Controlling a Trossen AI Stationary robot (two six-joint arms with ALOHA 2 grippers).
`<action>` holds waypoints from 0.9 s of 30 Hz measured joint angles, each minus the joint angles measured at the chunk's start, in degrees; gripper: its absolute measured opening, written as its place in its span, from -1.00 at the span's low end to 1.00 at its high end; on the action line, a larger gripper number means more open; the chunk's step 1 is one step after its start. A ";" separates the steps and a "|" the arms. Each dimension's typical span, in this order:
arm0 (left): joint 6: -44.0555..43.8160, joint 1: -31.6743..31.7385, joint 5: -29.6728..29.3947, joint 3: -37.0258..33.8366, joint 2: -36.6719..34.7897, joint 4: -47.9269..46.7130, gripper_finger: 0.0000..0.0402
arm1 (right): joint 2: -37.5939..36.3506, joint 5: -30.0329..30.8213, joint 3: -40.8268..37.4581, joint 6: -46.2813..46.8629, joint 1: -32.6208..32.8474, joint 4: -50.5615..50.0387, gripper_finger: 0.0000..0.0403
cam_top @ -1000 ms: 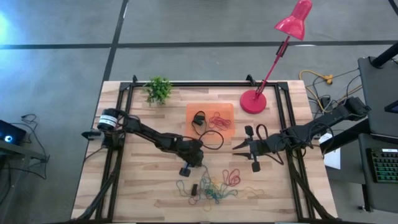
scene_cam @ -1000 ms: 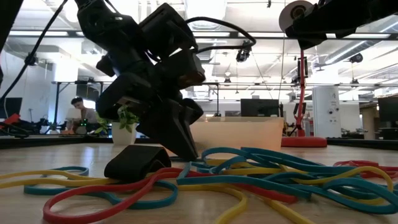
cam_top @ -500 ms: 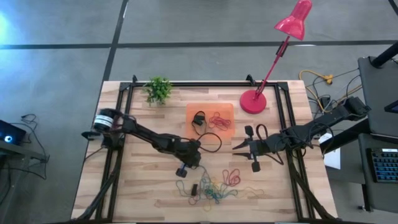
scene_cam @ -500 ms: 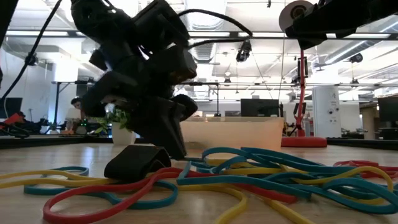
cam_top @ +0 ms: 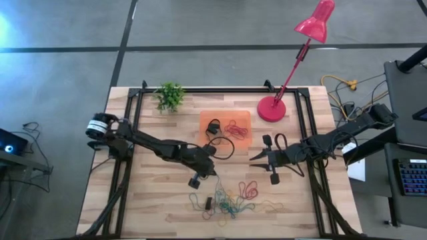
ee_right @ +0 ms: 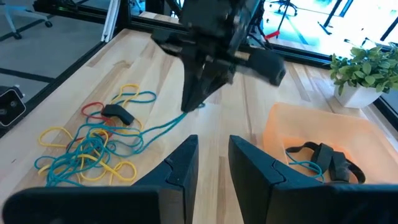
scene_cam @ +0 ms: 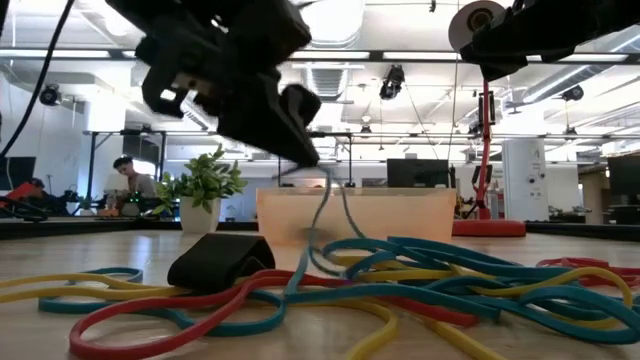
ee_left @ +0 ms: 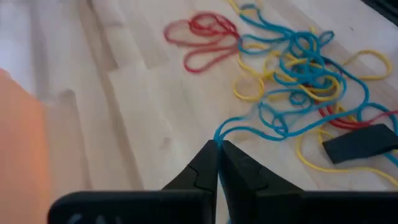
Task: Pick and place rubber bands into bin
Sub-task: Put the blue rubber band into the bin
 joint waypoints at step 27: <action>12.74 12.21 -18.23 0.17 -13.48 0.39 -1.00 | 0.04 0.03 -0.11 -0.27 0.00 0.68 -0.62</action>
